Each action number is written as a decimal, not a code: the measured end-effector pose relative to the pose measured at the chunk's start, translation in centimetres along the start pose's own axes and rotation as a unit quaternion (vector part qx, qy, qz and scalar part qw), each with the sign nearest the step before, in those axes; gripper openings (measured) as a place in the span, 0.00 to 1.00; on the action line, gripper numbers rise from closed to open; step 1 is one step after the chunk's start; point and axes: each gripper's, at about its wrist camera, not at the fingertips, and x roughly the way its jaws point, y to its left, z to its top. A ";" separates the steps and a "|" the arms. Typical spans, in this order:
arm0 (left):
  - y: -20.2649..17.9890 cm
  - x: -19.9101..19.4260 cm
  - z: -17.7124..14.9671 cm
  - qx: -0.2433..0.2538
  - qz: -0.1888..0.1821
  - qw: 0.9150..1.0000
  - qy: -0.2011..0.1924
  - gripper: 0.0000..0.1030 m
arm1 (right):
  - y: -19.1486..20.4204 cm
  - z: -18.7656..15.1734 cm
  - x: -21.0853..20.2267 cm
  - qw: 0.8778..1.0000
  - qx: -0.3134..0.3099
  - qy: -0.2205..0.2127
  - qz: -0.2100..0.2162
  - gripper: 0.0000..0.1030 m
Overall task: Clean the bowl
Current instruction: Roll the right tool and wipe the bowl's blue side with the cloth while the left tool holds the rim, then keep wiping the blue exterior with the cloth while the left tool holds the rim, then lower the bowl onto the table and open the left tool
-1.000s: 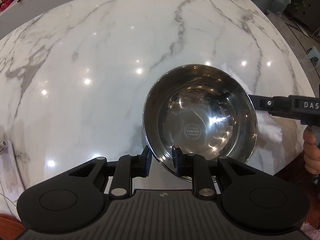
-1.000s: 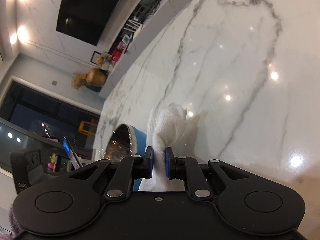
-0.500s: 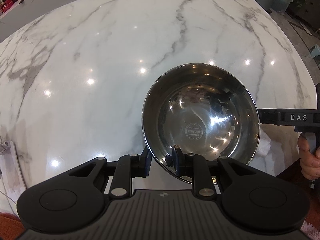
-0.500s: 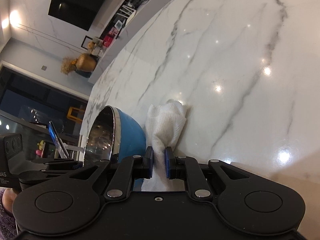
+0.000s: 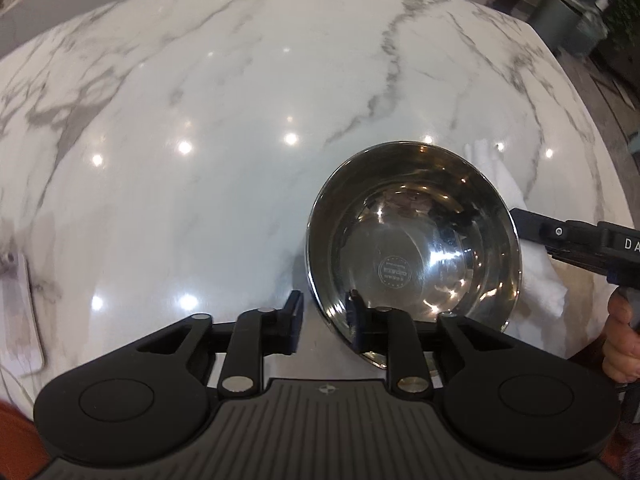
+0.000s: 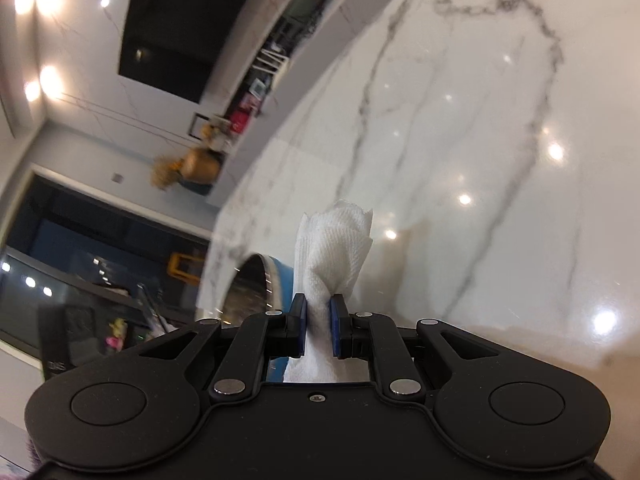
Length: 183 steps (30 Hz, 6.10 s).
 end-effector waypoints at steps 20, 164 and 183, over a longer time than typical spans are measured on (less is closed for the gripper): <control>-0.2 1.1 0.8 0.023 0.014 1.000 -0.004 0.18 | 0.8 -1.2 2.9 0.995 -0.055 0.068 -0.055 0.11; -0.6 1.2 2.8 0.065 0.030 0.996 -0.050 0.11 | 1.3 -0.5 3.4 0.995 -0.073 0.026 -0.068 0.11; 1.1 -3.8 0.6 -0.013 -0.073 0.982 -0.172 0.73 | 4.4 -2.5 2.3 0.937 -0.244 -0.061 -0.242 0.12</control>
